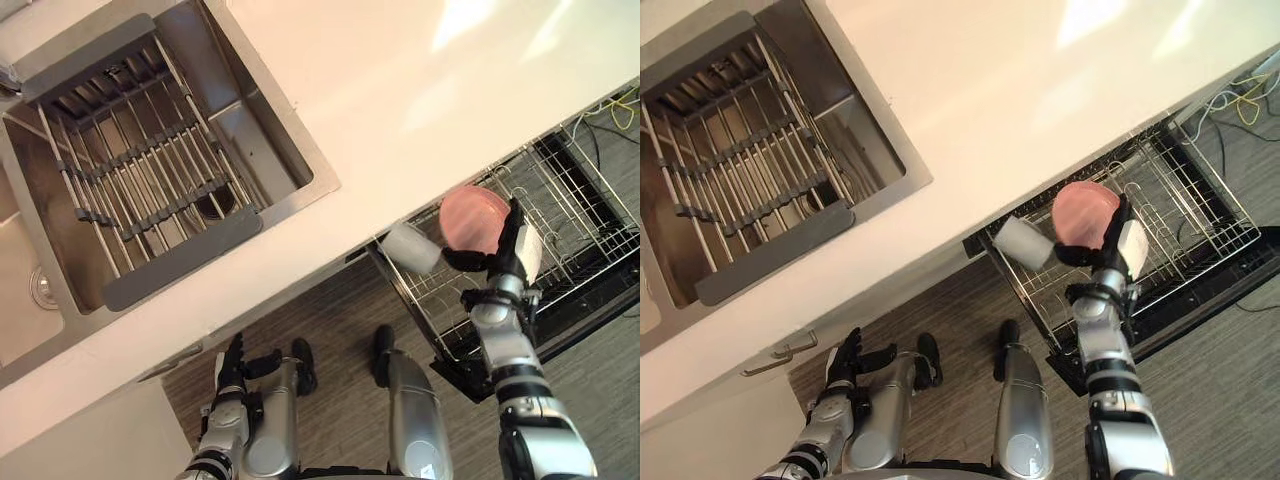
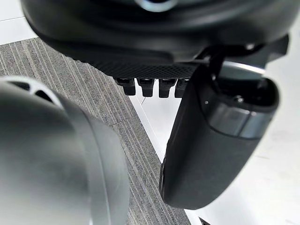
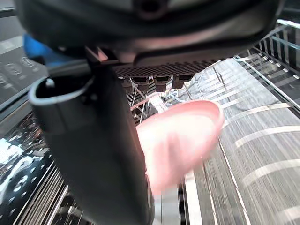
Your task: Walk over to the sink, pick up the cup, carry it to the dishwasher, place the cup inside the dishwasher, then close the dishwasher door
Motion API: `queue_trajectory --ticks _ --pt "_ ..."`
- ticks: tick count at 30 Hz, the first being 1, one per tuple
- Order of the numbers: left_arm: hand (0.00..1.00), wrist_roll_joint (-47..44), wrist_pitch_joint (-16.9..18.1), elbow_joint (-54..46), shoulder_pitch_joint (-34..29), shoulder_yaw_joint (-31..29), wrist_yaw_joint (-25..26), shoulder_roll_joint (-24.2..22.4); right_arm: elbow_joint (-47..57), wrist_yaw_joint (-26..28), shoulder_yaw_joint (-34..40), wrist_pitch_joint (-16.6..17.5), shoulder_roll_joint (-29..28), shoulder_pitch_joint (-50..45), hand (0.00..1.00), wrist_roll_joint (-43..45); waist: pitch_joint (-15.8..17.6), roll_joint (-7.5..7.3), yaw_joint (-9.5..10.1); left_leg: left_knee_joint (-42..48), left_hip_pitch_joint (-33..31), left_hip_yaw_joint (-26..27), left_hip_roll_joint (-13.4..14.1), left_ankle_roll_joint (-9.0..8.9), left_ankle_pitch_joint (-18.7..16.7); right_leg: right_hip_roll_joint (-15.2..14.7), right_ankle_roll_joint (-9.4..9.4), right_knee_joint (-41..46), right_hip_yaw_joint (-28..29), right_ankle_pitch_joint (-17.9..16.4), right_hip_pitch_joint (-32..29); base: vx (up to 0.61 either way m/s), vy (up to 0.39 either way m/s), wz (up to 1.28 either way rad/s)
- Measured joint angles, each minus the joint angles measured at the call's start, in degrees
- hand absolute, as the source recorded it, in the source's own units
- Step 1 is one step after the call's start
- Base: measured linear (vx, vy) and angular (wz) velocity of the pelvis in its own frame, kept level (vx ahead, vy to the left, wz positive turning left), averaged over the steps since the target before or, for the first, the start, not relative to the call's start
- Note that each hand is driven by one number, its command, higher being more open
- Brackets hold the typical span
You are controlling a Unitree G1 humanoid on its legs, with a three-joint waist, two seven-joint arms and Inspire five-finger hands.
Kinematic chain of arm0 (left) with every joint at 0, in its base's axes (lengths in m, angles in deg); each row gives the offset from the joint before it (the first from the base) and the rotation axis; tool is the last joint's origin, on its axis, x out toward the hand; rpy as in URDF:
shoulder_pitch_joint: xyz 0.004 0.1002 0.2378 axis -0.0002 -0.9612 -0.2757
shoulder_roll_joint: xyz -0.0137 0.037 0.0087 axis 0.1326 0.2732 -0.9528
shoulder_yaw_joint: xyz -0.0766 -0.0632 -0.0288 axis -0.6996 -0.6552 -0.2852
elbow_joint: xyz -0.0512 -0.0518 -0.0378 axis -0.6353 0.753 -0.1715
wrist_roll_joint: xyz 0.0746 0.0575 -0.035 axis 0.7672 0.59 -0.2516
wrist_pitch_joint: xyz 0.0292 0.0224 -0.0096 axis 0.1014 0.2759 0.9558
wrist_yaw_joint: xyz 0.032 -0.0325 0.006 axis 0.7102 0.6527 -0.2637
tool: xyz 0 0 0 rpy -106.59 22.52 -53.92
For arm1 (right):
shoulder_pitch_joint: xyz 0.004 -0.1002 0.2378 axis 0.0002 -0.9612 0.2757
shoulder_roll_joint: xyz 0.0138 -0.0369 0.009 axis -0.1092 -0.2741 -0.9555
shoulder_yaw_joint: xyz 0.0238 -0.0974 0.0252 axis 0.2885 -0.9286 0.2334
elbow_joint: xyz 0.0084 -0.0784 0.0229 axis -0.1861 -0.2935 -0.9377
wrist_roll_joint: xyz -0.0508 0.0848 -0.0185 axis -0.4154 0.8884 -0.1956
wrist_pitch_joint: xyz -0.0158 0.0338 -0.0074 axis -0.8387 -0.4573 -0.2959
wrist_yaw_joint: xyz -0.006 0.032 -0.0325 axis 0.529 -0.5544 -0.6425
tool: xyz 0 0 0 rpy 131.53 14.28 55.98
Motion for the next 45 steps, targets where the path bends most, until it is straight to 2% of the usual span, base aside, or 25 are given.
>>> queue_trajectory --ticks 2,7,13,18,20,27,30,31,34,40,43,45 --pt "1.00 0.1 -0.5 0.2 0.0 0.0 0.0 0.1 2.4 0.2 -0.3 0.0 -0.8 -2.7 1.00 0.0 0.0 -0.19 -0.19 -0.6 0.7 0.0 -0.1 0.01 0.2 0.0 0.04 -0.5 -0.1 0.2 0.7 0.00 0.000 0.00" --pt "1.00 1.9 -1.5 0.5 -0.2 0.0 -0.1 1.2 7.1 1.3 -0.7 0.4 -3.4 -8.7 1.00 -0.1 0.1 -1.99 -1.07 -1.7 3.4 -0.1 -0.4 0.01 0.3 0.1 0.29 -1.9 -0.2 0.4 3.6 0.00 0.000 0.00" --pt "1.00 3.4 -2.0 0.3 -1.3 -0.1 -0.2 1.7 17.1 1.9 -0.7 1.0 -4.4 -15.6 1.00 -1.9 -0.2 -3.45 -1.60 -5.3 7.8 -0.1 -1.2 0.27 1.2 0.2 0.89 -5.6 -0.4 1.6 8.1 0.00 0.005 0.00" --pt "1.00 5.5 -2.8 0.4 -2.8 -0.2 -0.9 2.7 28.0 2.8 -0.1 3.1 -5.3 -20.9 1.00 -3.2 -1.8 -5.57 -2.61 -9.6 11.6 0.7 -1.5 0.17 2.5 0.9 1.15 -10.0 -0.3 3.0 11.6 0.04 0.014 -0.06" --pt "1.00 6.7 -3.2 0.5 -3.5 -0.2 -1.3 2.6 31.2 3.4 0.7 4.0 -6.1 -23.4 1.00 -4.5 -3.5 -5.80 -2.77 -11.2 13.1 1.0 -1.6 0.06 2.9 1.3 1.28 -12.1 -0.2 3.6 13.1 0.09 0.010 -0.10" --pt "1.00 8.1 -4.0 1.8 -6.7 -0.8 -2.1 1.5 38.8 4.2 5.8 6.7 -10.0 -31.0 1.00 -4.2 -10.0 -5.64 -4.39 -18.5 19.8 3.1 -2.4 -0.07 4.3 2.6 2.13 -20.9 0.8 6.3 19.7 0.11 0.029 -0.13" --pt "1.00 8.3 -5.9 2.9 -7.8 -2.9 -2.6 0.7 38.8 4.3 7.6 7.4 -11.1 -32.9 1.00 -2.7 -12.1 -4.97 -5.10 -20.8 22.6 4.5 -2.6 -0.10 4.4 3.1 2.52 -24.7 1.9 7.7 22.5 0.08 0.060 -0.28" --pt "1.00 8.3 -6.4 3.9 -8.2 -3.0 -2.7 0.6 38.7 4.4 8.9 7.6 -12.2 -33.9 1.00 -0.1 -12.9 -4.42 -5.66 -21.6 24.0 5.0 -2.7 -0.11 4.4 3.2 2.64 -26.0 2.2 8.1 23.8 0.05 0.044 -0.16" --pt "1.00 8.4 -6.9 4.3 -9.9 -4.1 -4.0 -0.2 37.2 4.5 11.8 7.7 -14.1 -36.0 1.00 4.5 -15.3 -3.00 -5.73 -22.9 25.7 6.5 -2.8 -0.16 4.4 3.6 2.76 -27.6 3.6 8.7 24.9 0.04 0.042 -0.27" --pt "1.00 8.8 -6.9 4.0 -11.4 -5.3 -4.2 -1.5 30.6 4.5 15.3 7.7 -17.7 -37.7 1.00 14.4 -17.6 -1.63 -5.72 -24.1 27.7 7.9 -2.3 -0.77 4.8 4.4 2.41 -27.6 4.8 8.9 25.6 -0.03 -0.010 -0.13" --pt "1.00 9.0 -6.8 3.5 -12.5 -6.2 -4.2 -2.4 27.6 4.9 15.2 7.8 -18.8 -39.5 1.00 22.7 -19.2 -0.79 -5.56 -25.4 28.9 8.8 -2.1 -1.17 5.1 4.6 2.15 -27.6 5.1 9.1 25.9 -0.08 -0.014 -0.11" --pt "1.00 9.0 -6.7 3.3 -13.0 -6.8 -4.2 -2.7 24.9 5.8 15.1 8.2 -19.1 -40.3 1.00 28.0 -19.8 -0.75 -5.54 -25.6 29.2 9.0 -1.9 -1.26 5.1 4.8 1.99 -27.6 5.2 9.2 26.1 -0.06 -0.028 -0.04"
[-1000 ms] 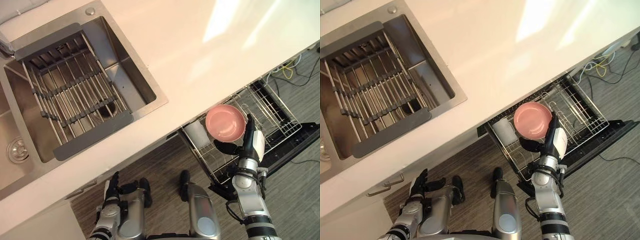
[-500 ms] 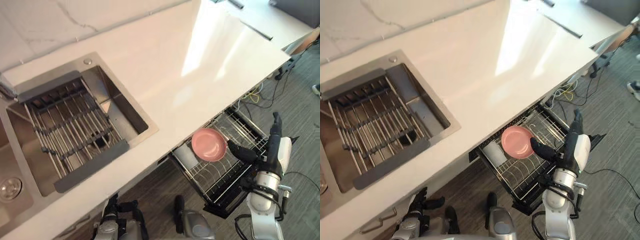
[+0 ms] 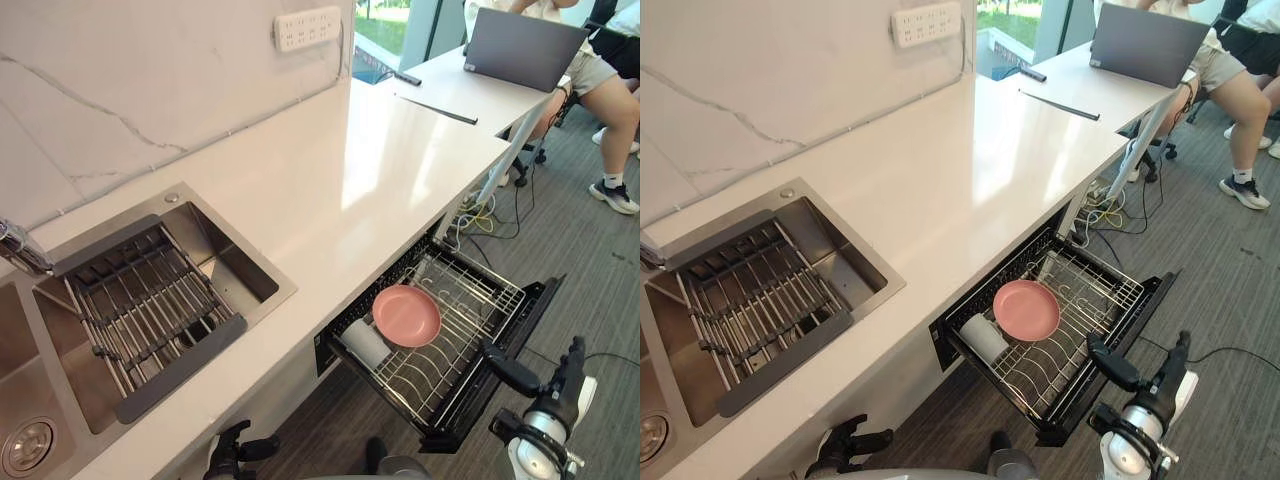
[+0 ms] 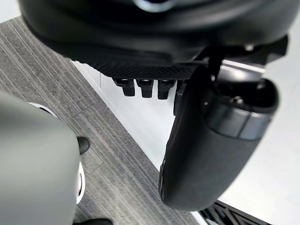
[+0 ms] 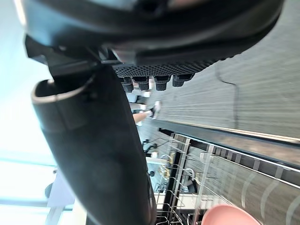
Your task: Walk over to the sink, pick up the cup, carry it to the dishwasher, place the cup inside the dishwasher, then close the dishwasher door
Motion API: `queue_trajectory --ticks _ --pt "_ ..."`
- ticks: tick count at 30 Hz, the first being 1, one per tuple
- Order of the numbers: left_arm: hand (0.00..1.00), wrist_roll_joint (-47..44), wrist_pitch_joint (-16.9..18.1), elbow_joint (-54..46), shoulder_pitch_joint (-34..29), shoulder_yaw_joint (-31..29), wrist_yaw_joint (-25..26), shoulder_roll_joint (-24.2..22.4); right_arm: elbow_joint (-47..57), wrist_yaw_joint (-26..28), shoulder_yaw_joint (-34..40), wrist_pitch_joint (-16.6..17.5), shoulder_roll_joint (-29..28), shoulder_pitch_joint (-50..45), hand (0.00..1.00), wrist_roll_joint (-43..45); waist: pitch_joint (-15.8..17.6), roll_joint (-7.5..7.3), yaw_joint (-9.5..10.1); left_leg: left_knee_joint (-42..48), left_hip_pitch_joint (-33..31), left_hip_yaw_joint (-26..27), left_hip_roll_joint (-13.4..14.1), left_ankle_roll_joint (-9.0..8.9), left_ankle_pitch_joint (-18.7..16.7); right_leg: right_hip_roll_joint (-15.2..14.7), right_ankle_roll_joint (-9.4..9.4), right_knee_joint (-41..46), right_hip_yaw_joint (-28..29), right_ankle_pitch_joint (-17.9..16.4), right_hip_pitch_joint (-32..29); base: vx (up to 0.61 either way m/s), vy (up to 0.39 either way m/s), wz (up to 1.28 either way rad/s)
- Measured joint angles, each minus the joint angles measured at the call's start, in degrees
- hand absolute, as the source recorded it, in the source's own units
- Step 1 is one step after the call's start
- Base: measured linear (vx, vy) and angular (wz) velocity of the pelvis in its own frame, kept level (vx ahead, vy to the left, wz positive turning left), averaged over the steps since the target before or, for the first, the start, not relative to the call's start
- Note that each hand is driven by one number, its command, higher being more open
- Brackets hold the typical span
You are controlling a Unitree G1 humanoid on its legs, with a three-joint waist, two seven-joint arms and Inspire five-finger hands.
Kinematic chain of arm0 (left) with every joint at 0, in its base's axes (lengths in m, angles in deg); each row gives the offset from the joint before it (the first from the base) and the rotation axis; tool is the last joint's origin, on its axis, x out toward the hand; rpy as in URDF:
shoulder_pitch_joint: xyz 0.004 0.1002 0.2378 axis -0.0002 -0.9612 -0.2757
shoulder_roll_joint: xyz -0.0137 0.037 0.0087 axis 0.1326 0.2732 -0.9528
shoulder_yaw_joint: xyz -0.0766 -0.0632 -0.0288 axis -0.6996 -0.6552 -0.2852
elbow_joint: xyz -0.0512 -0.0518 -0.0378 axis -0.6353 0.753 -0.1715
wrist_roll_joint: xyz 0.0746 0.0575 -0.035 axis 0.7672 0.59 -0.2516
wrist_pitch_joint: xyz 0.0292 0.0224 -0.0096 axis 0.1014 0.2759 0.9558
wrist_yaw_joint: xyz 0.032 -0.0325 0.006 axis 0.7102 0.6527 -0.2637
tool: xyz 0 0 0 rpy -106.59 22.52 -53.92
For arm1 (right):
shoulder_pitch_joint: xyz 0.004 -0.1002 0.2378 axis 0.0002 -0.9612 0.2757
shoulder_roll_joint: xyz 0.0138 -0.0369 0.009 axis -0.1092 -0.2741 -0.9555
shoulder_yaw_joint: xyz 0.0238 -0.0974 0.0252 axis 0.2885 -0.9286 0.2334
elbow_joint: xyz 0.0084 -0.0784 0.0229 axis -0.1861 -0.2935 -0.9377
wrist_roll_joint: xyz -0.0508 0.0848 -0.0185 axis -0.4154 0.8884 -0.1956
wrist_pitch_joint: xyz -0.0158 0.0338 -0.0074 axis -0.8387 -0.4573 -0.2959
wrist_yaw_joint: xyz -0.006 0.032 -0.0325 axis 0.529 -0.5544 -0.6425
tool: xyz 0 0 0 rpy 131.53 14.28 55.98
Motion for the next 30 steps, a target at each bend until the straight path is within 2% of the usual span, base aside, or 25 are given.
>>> queue_trajectory --ticks 6,14,23,30 --pt "1.00 0.0 0.0 -1.6 -1.0 -0.7 0.0 -0.4 -6.5 4.9 -1.1 1.6 -0.6 -1.6 1.00 16.5 -0.4 0.00 0.35 -0.6 0.5 0.5 0.5 -0.39 0.3 0.5 -0.22 0.0 0.1 0.1 0.2 -0.03 -0.022 -0.02" --pt "1.00 -0.3 -0.5 -1.6 -0.7 -1.5 -0.2 -0.8 -12.3 9.9 -5.1 2.3 -0.4 -1.5 1.00 26.6 -0.5 0.04 1.61 -0.9 1.5 1.1 0.8 -0.78 0.6 0.8 -0.34 0.0 0.3 0.1 0.7 0.00 -0.007 -0.02" --pt "1.00 -0.2 -0.1 -1.0 -0.8 -1.6 -1.0 -0.6 -17.5 14.6 -7.5 3.9 1.2 -1.1 1.00 30.9 -1.2 -0.25 1.72 -1.3 1.8 0.7 0.6 -0.81 0.8 0.9 -0.48 -0.2 0.2 0.2 0.9 -0.03 -0.013 0.00" --pt "1.00 0.0 1.2 0.9 0.4 2.3 -2.2 0.8 -18.9 15.3 -10.8 3.7 5.2 -1.0 1.00 30.6 -1.2 -0.64 1.71 -3.3 1.7 -2.1 -0.2 -0.59 2.3 0.8 -0.58 -3.3 -1.8 1.5 2.4 -0.01 -0.022 0.15"
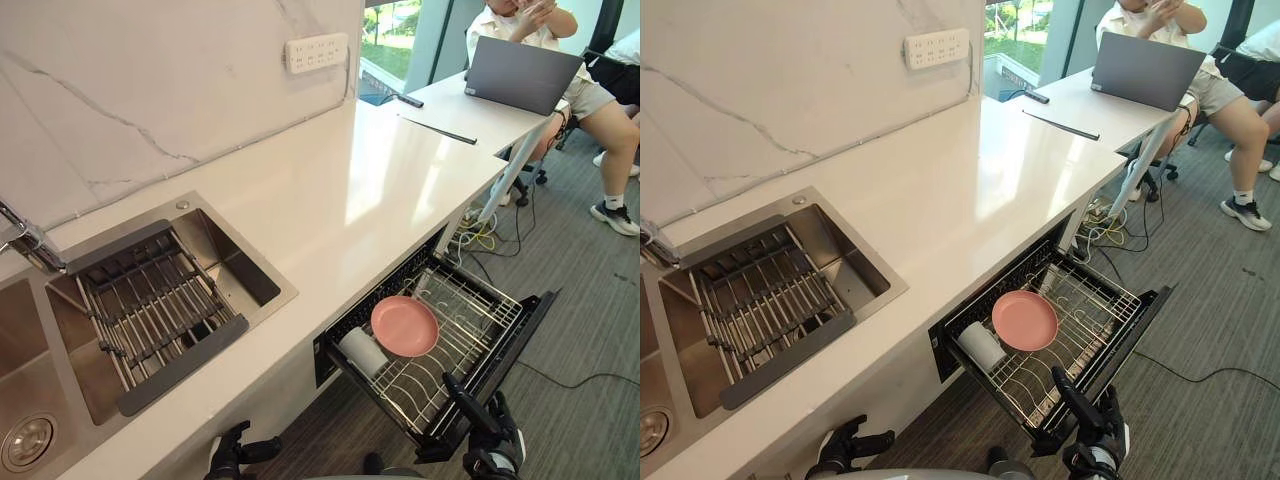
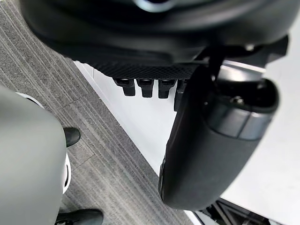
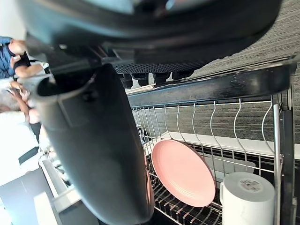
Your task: Walk over to the sink, pick up the cup, carry it to the dishwasher, place the cup inside the dishwasher, then close the dishwasher door
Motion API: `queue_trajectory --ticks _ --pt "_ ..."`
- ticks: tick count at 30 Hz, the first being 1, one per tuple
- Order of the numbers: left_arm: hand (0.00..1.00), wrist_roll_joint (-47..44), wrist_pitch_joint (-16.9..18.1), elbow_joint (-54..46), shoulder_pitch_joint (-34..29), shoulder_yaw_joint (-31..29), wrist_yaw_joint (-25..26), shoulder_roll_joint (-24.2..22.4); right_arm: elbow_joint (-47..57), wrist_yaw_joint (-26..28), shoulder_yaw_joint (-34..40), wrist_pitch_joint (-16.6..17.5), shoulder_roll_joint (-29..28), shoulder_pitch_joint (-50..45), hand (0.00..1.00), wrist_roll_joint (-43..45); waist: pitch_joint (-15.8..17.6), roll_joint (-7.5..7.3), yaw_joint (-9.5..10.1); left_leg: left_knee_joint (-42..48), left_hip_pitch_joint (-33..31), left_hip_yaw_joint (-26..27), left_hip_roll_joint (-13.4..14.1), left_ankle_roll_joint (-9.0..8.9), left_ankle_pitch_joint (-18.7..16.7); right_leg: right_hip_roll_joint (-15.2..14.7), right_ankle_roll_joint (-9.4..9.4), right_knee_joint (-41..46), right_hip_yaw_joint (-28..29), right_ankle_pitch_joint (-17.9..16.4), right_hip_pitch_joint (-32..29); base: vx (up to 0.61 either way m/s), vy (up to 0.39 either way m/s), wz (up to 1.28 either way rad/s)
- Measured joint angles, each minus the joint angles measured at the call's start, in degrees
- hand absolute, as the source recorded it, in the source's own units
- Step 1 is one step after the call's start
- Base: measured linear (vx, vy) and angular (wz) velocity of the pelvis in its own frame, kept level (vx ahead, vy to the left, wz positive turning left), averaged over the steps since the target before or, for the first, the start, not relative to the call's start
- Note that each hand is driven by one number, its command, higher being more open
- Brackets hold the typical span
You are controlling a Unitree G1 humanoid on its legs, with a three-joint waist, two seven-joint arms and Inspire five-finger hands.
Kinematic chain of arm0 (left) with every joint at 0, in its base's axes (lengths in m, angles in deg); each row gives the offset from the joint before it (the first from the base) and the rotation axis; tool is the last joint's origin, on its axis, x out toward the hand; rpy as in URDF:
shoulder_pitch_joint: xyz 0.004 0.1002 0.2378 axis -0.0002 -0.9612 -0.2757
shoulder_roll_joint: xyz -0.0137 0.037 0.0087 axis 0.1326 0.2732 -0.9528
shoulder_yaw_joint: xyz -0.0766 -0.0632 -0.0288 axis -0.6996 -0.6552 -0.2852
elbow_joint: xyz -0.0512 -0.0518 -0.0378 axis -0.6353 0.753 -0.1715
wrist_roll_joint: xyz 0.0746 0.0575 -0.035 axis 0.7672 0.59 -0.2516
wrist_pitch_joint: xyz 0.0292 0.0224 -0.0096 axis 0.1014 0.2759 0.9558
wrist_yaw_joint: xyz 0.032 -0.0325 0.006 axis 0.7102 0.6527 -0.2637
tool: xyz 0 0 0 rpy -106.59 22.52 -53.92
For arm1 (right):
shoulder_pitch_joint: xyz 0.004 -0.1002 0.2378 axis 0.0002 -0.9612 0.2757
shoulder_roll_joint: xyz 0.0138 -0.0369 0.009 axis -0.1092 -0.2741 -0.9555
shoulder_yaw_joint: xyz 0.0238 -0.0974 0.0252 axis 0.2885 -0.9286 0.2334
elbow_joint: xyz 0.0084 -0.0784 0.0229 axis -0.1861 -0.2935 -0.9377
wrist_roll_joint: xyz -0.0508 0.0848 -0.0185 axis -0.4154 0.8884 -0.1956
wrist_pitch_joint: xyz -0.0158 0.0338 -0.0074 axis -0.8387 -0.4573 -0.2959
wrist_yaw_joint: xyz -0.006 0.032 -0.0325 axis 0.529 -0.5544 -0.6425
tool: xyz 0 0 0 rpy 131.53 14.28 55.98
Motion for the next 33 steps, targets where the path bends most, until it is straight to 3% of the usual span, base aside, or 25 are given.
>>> queue_trajectory --ticks 6,20,26,33 --pt "1.00 0.0 0.3 0.7 0.8 1.1 -0.3 1.3 -1.9 0.5 -5.5 -0.6 2.9 2.8 1.00 -0.2 0.5 -1.48 0.04 -0.7 -0.6 -3.2 -0.9 0.40 1.1 -0.3 -0.04 -2.7 -2.3 1.4 1.7 -0.03 -0.022 0.19" --pt "1.00 0.1 0.9 0.9 1.7 2.2 -0.8 2.4 -6.1 1.9 -16.7 -2.6 8.6 18.6 1.00 -3.5 1.3 -2.23 1.48 -3.6 -3.6 -11.5 -2.4 1.37 5.2 -1.7 0.05 -4.3 -10.2 2.2 2.2 -0.05 -0.023 0.31" --pt "1.00 0.0 1.5 -0.4 2.4 2.3 -1.0 2.5 -13.5 1.3 -17.8 -2.8 10.9 30.0 1.00 -6.7 3.0 -2.19 3.37 -4.3 -6.7 -15.8 -2.9 1.62 7.0 -2.3 0.07 -4.3 -14.2 2.2 1.1 -0.04 -0.010 0.36" --pt "1.00 0.0 2.1 -0.5 3.0 2.3 -1.0 2.5 -14.9 1.5 -19.3 -1.1 13.9 31.3 1.00 -12.6 4.5 -1.66 3.40 -4.2 -9.3 -17.1 -3.0 1.49 7.9 -2.3 0.14 -4.3 -15.5 2.1 -0.9 -0.02 -0.003 0.09"
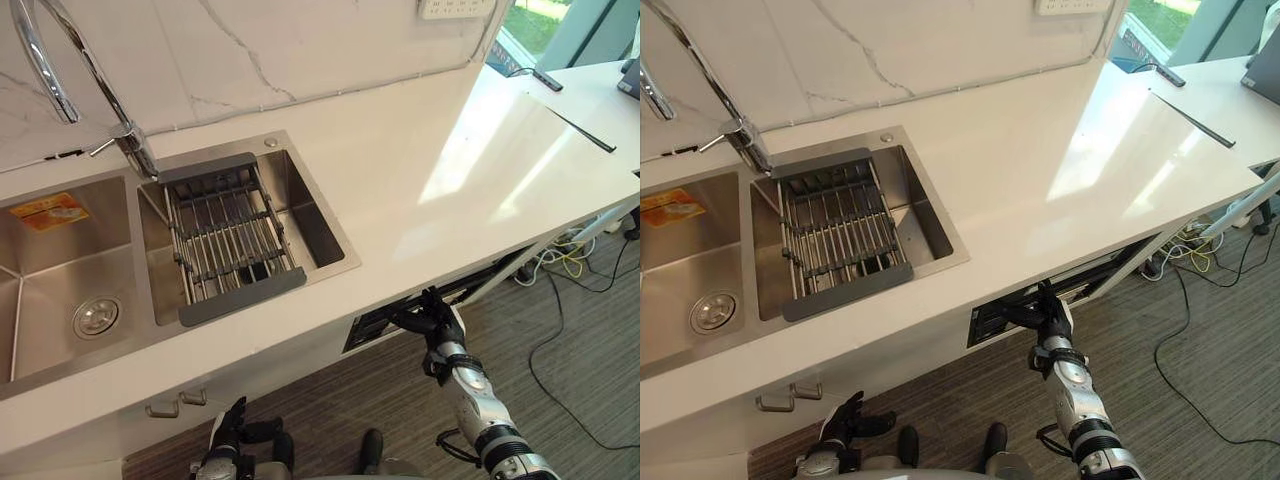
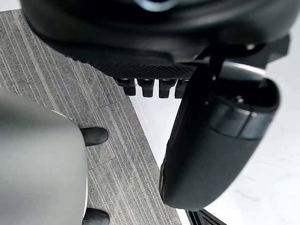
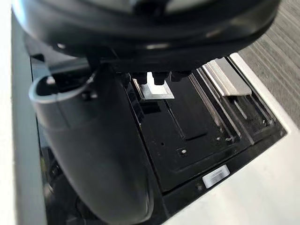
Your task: Walk over to the sink, pick up the cup, carry it to the dishwasher, place the cup inside the dishwasher, then close the dishwasher door
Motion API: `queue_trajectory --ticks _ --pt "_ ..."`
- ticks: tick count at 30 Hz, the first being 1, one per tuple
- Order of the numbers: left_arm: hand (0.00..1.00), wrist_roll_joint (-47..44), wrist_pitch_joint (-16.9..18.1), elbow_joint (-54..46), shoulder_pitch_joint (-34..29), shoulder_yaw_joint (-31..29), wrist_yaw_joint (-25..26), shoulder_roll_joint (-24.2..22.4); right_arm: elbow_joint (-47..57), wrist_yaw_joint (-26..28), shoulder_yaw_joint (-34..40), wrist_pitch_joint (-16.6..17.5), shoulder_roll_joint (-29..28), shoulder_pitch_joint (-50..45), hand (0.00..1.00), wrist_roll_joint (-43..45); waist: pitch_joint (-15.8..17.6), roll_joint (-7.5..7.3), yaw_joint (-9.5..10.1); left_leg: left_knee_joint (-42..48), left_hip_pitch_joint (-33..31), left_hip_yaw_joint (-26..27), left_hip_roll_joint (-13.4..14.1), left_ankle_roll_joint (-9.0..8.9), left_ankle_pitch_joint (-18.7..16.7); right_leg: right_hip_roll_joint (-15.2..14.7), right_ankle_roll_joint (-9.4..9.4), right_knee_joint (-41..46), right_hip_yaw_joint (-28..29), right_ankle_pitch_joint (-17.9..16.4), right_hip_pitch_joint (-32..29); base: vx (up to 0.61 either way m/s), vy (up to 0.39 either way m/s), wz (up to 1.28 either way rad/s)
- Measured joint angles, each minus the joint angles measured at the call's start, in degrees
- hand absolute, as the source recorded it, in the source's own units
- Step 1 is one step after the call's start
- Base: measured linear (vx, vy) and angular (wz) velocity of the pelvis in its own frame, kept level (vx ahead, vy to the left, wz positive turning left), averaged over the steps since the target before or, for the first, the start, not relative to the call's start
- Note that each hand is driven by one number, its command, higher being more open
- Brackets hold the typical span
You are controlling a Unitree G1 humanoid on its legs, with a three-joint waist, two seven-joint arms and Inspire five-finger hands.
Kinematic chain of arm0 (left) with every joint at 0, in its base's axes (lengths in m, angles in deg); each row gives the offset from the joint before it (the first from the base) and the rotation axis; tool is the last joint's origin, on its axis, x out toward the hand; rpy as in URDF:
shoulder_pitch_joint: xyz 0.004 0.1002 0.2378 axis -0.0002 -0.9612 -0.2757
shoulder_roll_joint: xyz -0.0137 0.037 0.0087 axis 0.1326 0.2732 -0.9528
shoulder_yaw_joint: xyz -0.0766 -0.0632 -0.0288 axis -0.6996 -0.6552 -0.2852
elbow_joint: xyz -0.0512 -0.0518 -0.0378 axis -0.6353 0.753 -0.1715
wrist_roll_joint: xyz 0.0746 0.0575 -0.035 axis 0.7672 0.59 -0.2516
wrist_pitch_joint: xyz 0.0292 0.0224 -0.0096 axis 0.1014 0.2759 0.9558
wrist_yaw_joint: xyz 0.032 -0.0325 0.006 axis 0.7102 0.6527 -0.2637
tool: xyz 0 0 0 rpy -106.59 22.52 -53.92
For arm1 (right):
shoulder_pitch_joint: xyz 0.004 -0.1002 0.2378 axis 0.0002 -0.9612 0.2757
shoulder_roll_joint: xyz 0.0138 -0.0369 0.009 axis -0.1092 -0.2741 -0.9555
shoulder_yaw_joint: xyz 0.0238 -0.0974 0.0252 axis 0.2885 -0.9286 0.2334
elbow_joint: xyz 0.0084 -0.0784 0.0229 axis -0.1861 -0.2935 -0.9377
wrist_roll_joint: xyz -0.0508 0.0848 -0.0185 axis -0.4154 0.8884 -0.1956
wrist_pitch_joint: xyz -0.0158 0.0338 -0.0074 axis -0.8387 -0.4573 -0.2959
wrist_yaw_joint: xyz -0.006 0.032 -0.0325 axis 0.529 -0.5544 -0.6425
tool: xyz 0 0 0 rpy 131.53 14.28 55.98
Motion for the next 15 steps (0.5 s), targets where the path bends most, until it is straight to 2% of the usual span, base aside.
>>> queue_trajectory --ticks 8,12,15 --pt "1.00 0.1 0.3 -0.2 0.9 1.5 0.0 -0.2 0.5 0.5 -2.5 0.9 4.3 1.7 1.00 -6.2 1.9 1.23 -0.68 0.1 -1.2 -1.7 0.3 -0.39 0.0 0.6 -0.64 0.0 0.0 0.3 -1.1 -0.02 0.001 0.02" --pt "1.00 0.1 0.4 -0.3 1.6 2.3 0.0 -0.4 6.0 1.9 -2.5 0.1 7.8 -0.8 1.00 -9.3 3.0 1.96 -0.82 0.2 -1.2 -1.8 0.8 -0.49 0.4 1.1 -0.91 0.0 0.0 0.3 -1.1 0.01 -0.003 0.01" --pt "1.00 0.1 0.4 -0.7 1.5 2.3 0.1 -0.4 12.2 4.2 -1.3 -0.3 9.6 -6.0 1.00 -12.4 3.0 2.14 -0.90 0.2 -1.0 -2.3 0.9 -0.95 0.7 1.3 -1.39 0.0 -0.2 0.3 -0.8 0.08 -0.008 0.03"
